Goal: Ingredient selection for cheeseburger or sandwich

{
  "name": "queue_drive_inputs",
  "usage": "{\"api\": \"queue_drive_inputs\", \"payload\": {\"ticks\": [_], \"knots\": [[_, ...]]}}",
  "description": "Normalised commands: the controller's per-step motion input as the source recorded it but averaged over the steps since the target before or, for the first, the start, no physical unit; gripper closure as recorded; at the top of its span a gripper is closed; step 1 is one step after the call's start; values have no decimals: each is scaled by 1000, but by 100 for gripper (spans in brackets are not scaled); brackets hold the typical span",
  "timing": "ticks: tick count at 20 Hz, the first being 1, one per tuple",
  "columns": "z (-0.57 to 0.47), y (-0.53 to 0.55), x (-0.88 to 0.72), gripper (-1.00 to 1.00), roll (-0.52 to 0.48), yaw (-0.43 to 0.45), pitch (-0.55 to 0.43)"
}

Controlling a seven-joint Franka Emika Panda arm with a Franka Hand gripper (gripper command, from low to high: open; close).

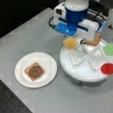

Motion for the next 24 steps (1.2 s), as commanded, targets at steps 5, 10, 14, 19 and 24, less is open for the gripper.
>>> {"api": "queue_drive_inputs", "payload": {"ticks": [5, 10, 14, 19, 24], "knots": [[197, -397, -88, -100, 218, -284, 198], [173, -343, -27, -100, 415, -184, 175], [57, -226, 82, -100, 454, -108, 81], [-81, -104, 128, -100, 420, -20, 0], [-199, -46, 32, -100, 491, 4, -58]]}}
